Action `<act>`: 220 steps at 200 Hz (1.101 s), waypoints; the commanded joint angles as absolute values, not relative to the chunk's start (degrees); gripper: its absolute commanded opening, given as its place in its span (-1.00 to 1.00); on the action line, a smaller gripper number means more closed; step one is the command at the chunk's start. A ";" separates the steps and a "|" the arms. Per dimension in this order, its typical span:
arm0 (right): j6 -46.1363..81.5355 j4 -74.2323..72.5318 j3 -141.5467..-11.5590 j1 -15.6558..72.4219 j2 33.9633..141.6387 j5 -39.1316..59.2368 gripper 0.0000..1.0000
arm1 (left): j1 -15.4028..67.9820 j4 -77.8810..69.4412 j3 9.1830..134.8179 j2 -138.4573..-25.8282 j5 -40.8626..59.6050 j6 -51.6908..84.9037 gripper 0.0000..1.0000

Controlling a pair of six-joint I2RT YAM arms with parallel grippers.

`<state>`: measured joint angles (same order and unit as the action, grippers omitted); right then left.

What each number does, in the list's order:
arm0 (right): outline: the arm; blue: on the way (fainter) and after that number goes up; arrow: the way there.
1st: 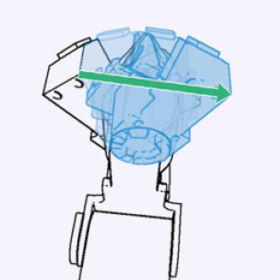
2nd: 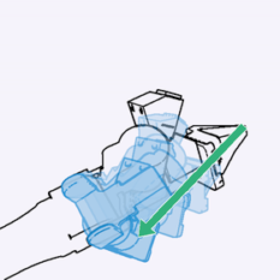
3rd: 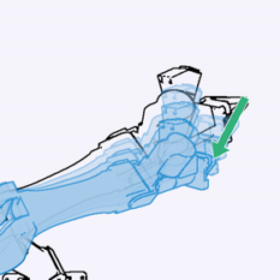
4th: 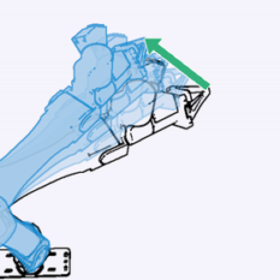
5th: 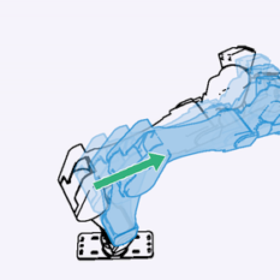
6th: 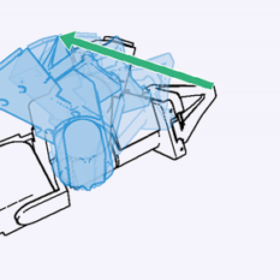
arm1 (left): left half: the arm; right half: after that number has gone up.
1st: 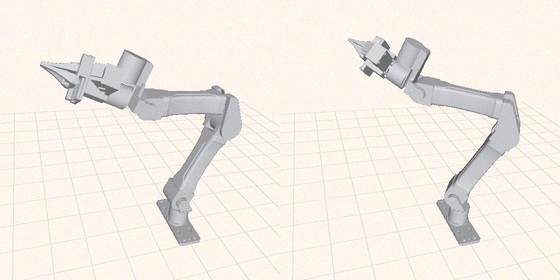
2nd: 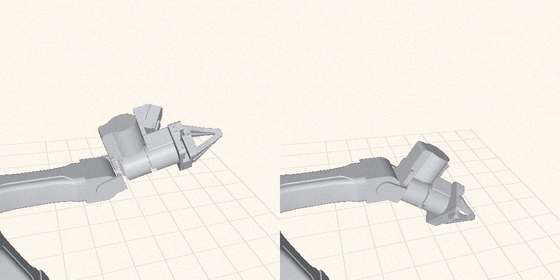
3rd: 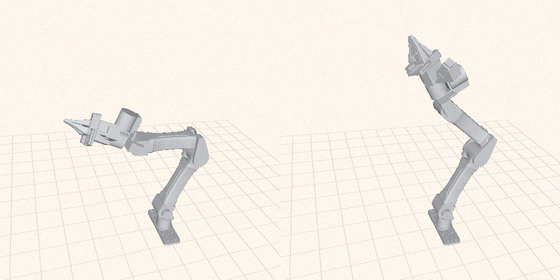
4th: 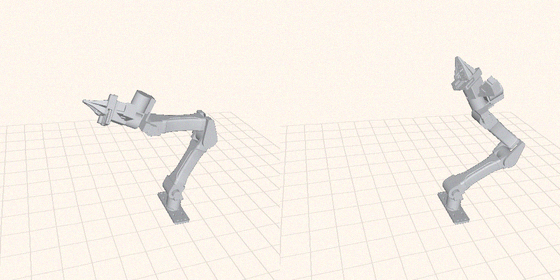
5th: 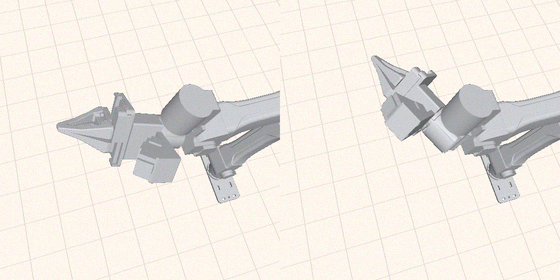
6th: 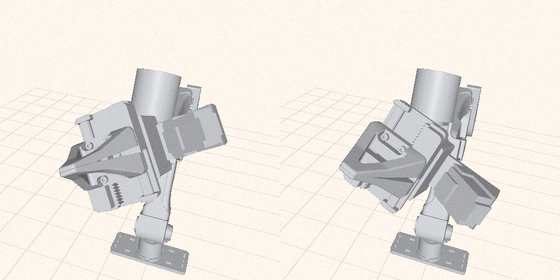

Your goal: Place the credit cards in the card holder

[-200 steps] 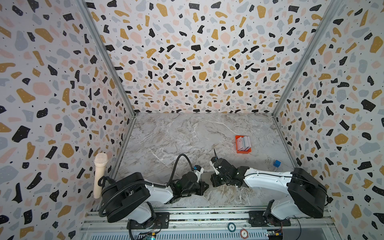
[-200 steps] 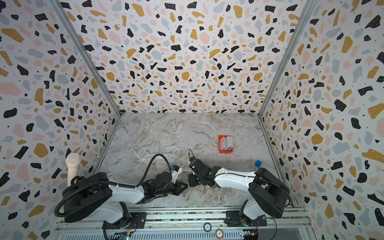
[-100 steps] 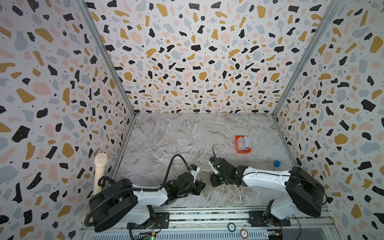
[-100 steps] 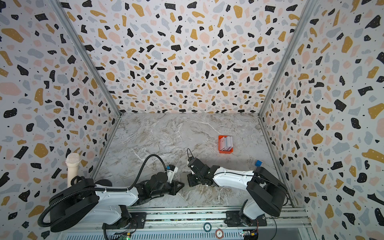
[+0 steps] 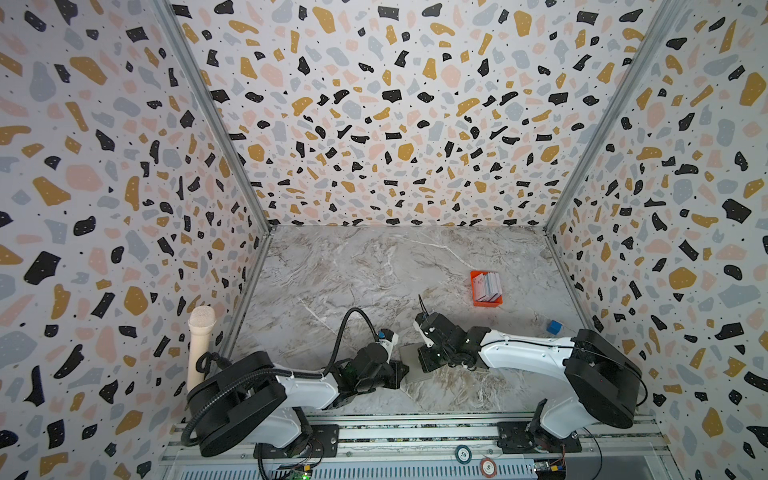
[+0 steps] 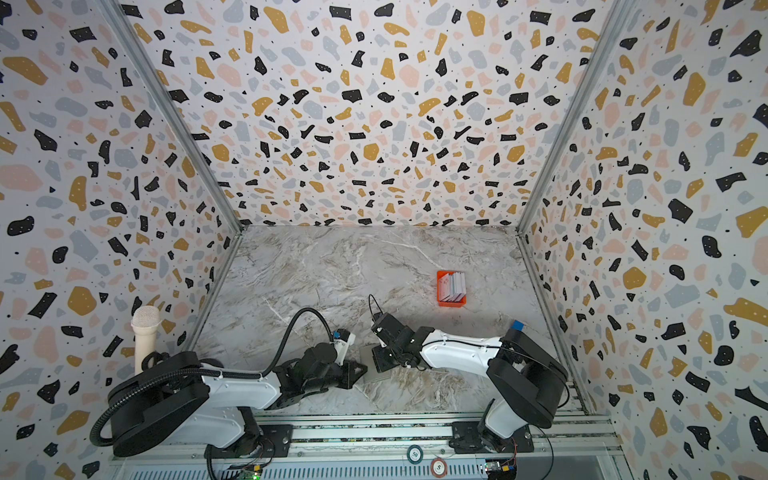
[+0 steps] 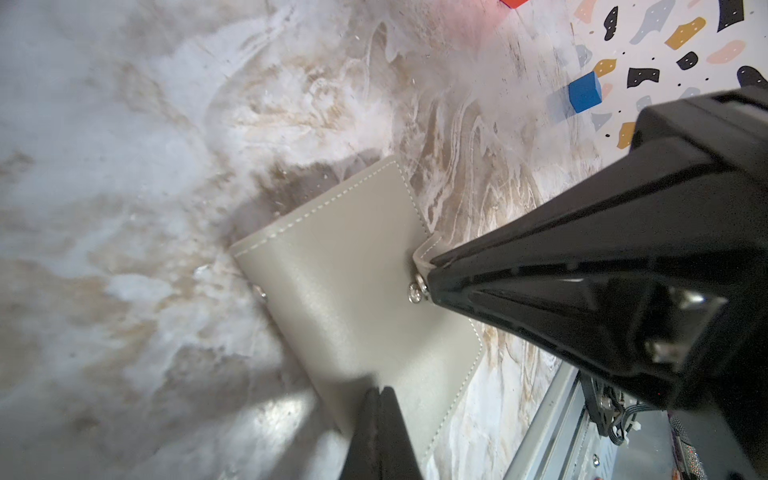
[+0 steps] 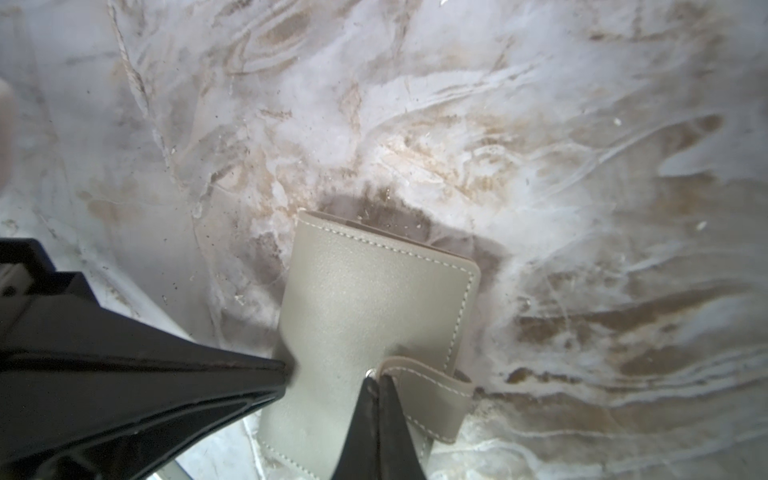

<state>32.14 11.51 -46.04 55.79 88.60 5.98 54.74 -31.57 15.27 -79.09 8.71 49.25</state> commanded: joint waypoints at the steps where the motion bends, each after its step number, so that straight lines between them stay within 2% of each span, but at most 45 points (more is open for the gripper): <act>1: 30.35 18.47 -45.64 56.99 92.74 6.72 -1.00 | 54.55 -31.80 15.12 -80.37 9.30 48.42 -1.00; 172: 29.40 22.49 -45.73 60.89 104.26 11.29 -1.00 | 54.37 -37.24 14.06 -83.76 11.84 48.67 -1.00; 220: 29.45 22.27 -44.56 61.00 103.55 11.11 -1.00 | 53.93 -37.04 13.59 -82.76 11.91 48.75 -1.00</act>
<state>29.87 15.81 -50.98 58.08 94.72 4.67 54.39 -38.24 15.20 -83.18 11.22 49.06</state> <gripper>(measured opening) 0.045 0.046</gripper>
